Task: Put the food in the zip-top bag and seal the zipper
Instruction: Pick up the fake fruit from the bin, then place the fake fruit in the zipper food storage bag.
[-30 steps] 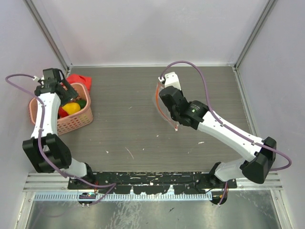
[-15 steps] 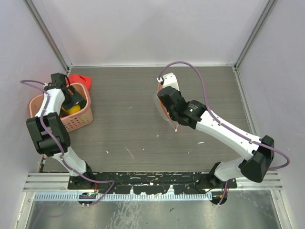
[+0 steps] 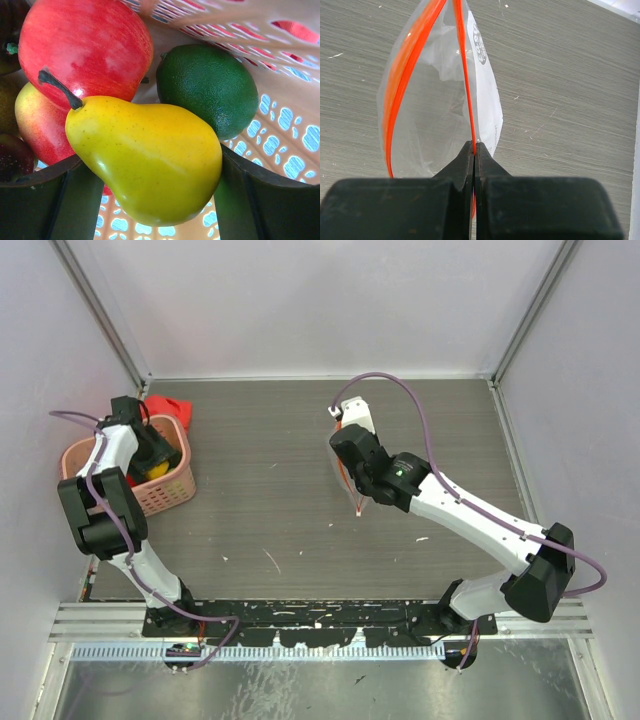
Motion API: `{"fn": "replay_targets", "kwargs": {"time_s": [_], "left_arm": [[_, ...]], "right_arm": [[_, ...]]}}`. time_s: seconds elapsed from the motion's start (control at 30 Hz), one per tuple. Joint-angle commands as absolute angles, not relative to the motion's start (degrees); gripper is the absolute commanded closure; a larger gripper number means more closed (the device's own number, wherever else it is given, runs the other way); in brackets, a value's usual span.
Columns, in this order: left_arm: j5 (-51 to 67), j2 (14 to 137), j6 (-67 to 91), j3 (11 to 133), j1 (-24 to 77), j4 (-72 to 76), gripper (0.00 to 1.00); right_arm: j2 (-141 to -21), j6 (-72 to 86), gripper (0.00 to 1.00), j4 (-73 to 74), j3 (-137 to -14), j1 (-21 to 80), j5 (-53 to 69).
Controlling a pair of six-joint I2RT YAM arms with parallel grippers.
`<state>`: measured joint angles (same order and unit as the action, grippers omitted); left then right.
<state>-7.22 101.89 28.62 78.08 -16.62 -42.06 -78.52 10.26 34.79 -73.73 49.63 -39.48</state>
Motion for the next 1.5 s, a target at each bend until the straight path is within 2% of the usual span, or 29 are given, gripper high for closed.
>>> {"fn": "replay_targets", "kwargs": {"time_s": [0.0,0.2,0.73,1.2,1.47], "left_arm": [[-7.09,98.92,27.39,79.27,-16.96,-41.62,0.32],[-6.59,94.11,26.83,78.87,-16.57,-42.01,0.40],[-1.70,78.82,26.24,80.77,-11.31,-43.57,0.50],[18.57,76.43,25.64,87.25,2.91,-49.72,0.53],[25.49,74.28,28.88,82.77,12.68,-45.33,0.54]], "right_arm": [[-78.14,10.58,1.00,32.70,-74.44,49.39,-39.31],[-78.11,10.74,1.00,33.27,-75.07,49.41,-38.86],[-80.61,13.36,1.00,36.51,-77.89,49.39,-37.21],[-83.38,17.09,1.00,36.12,-79.55,49.39,-33.84],[-87.47,17.83,1.00,32.24,-81.21,49.39,-29.13]]}}
